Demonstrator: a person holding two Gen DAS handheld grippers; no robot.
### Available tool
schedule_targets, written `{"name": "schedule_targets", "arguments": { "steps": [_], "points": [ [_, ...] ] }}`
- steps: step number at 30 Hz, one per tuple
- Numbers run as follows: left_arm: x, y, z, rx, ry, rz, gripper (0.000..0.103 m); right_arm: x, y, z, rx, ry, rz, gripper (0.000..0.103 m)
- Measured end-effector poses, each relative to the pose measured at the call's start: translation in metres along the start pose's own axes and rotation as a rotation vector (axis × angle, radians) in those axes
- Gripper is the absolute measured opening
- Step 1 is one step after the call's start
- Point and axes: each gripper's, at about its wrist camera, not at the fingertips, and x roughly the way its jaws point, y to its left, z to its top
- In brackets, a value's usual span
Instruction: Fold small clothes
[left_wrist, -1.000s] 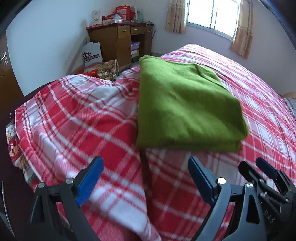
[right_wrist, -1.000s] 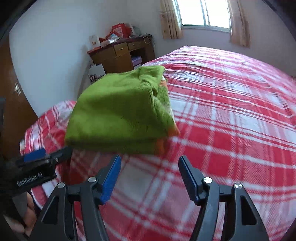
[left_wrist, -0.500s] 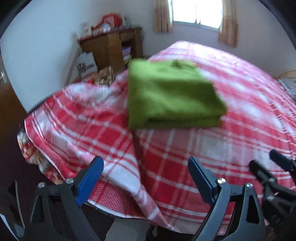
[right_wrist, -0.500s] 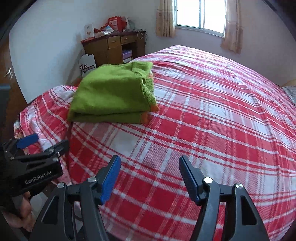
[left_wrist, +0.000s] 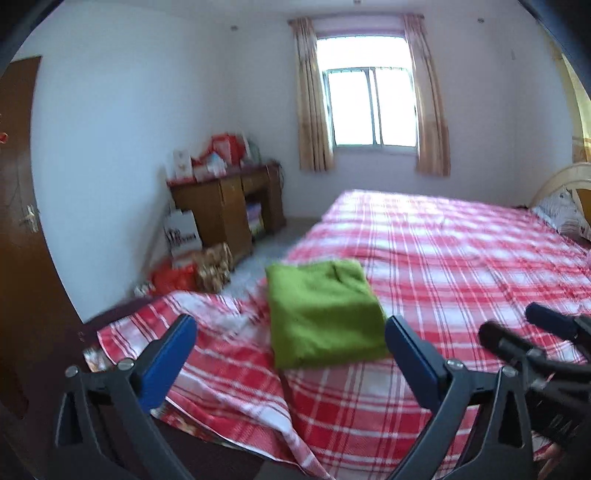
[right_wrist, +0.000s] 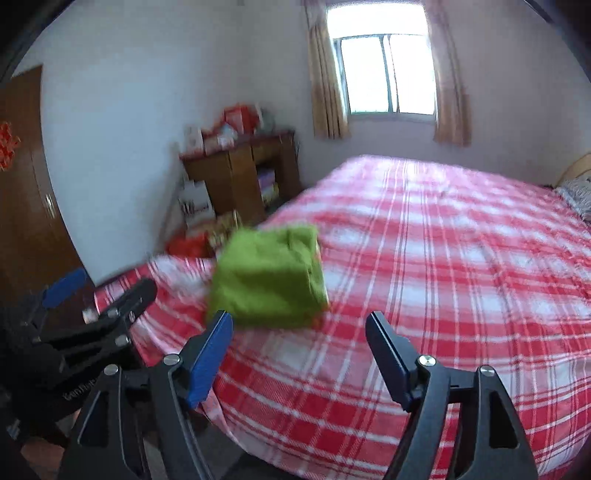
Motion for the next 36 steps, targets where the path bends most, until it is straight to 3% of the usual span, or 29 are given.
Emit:
{"name": "schedule_targets", "arguments": {
  "steps": [4,7,10,12,36],
  "points": [
    [-0.015,0.007,0.010,-0.014,-0.058,0.065,0.103,-0.029,0.014,0.014,-0.026,-0.146,-0.029,0.078],
    [-0.021,0.011,0.011,-0.032,-0.082,0.070,0.103,-0.048,0.022,0.013,-0.035,-0.252,-0.059,0.079],
    [-0.027,0.013,0.013,-0.044,-0.113,0.071,0.103,-0.056,0.026,0.007,-0.030,-0.317,-0.088,0.096],
    [-0.032,0.013,0.013,-0.048,-0.138,0.072,0.103,-0.059,0.026,0.004,-0.015,-0.341,-0.084,0.096],
    [-0.037,0.004,0.012,-0.020,-0.153,0.093,0.103,-0.052,0.007,-0.001,0.051,-0.320,-0.114,0.096]
  ]
}}
